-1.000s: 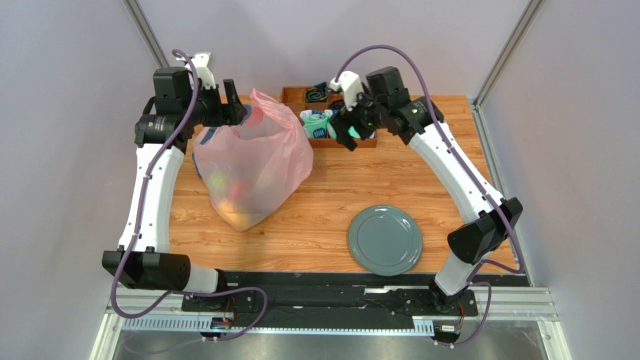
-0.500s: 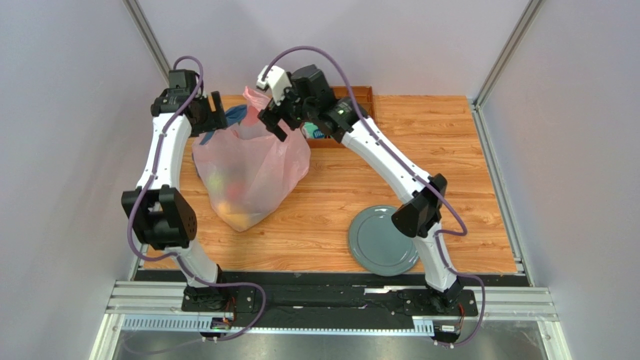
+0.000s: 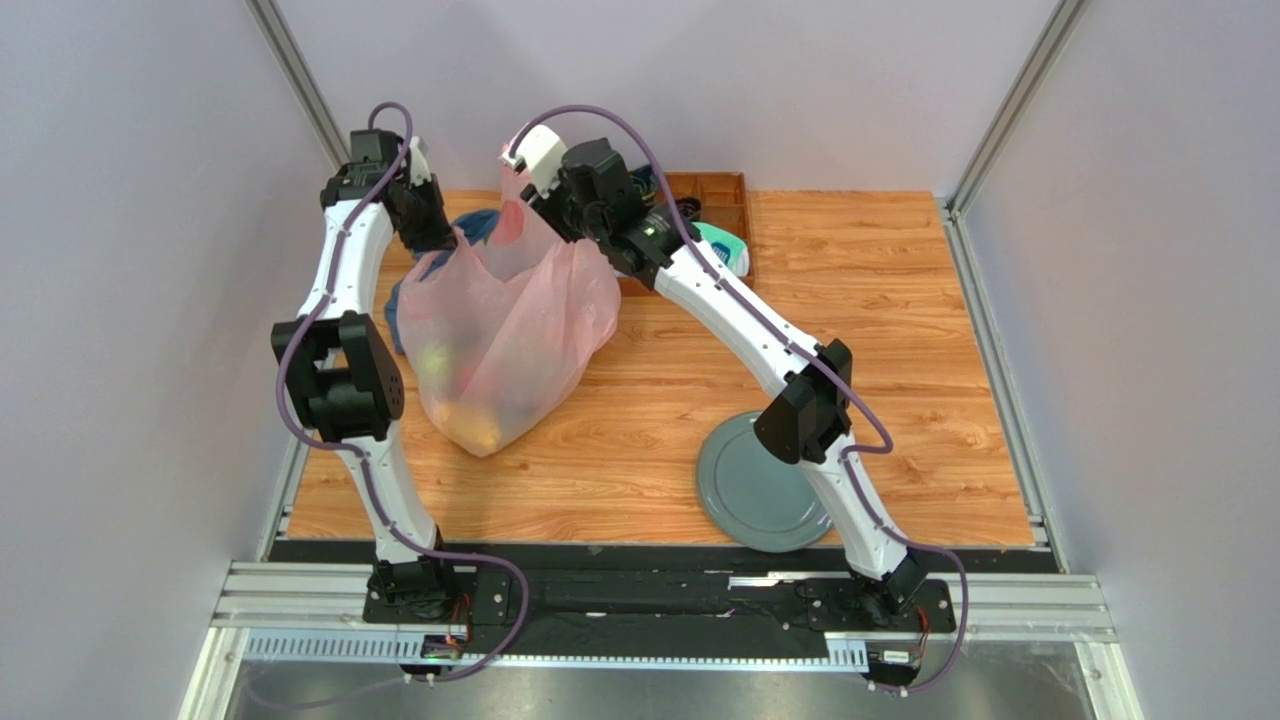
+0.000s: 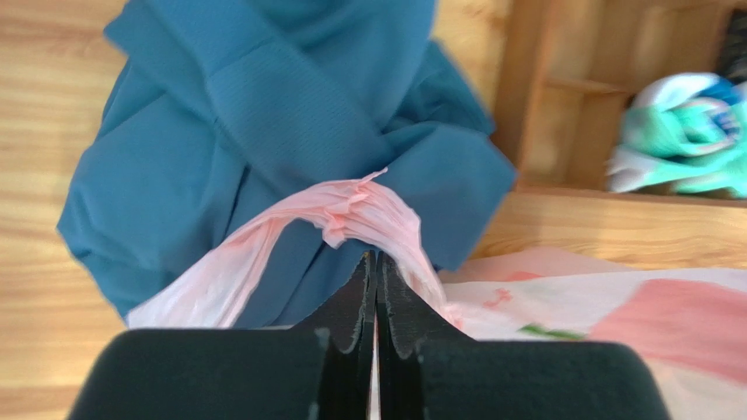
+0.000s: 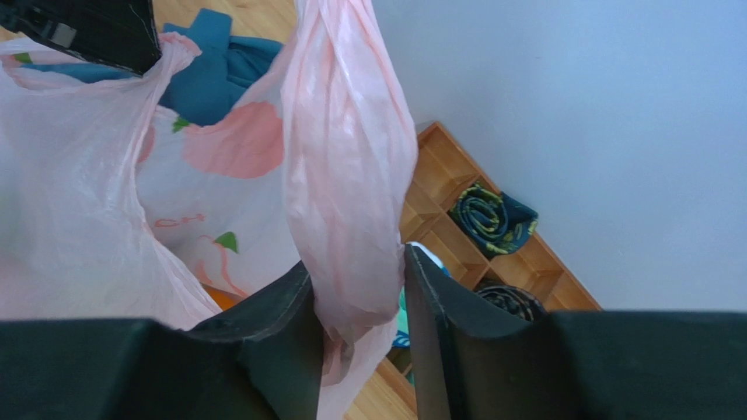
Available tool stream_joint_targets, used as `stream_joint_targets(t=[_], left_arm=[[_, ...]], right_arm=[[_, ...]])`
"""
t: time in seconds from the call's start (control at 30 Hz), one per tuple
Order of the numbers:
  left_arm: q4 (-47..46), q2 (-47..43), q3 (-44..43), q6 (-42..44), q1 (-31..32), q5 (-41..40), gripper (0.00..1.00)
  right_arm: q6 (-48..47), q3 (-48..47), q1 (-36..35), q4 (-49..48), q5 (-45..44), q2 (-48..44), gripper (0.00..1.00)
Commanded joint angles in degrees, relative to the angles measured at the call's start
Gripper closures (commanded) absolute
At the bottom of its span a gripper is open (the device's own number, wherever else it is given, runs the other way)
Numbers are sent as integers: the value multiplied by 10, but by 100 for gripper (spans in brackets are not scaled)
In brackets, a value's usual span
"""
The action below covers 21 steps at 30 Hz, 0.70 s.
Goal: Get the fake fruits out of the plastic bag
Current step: Adjust the plastic bag at the center of the board.
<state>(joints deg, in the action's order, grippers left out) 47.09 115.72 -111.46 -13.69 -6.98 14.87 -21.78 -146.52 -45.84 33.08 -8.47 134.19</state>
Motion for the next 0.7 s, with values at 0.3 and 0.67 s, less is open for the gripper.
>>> stream_joint_targets(t=[0.3, 0.67], left_arm=[[-49, -140, 45, -4, -1, 168, 100], [7, -299, 61, 44, -1, 214, 100]], right_arm=[[-3, -15, 3, 25, -4, -63, 100], [31, 58, 82, 29, 16, -176, 100]])
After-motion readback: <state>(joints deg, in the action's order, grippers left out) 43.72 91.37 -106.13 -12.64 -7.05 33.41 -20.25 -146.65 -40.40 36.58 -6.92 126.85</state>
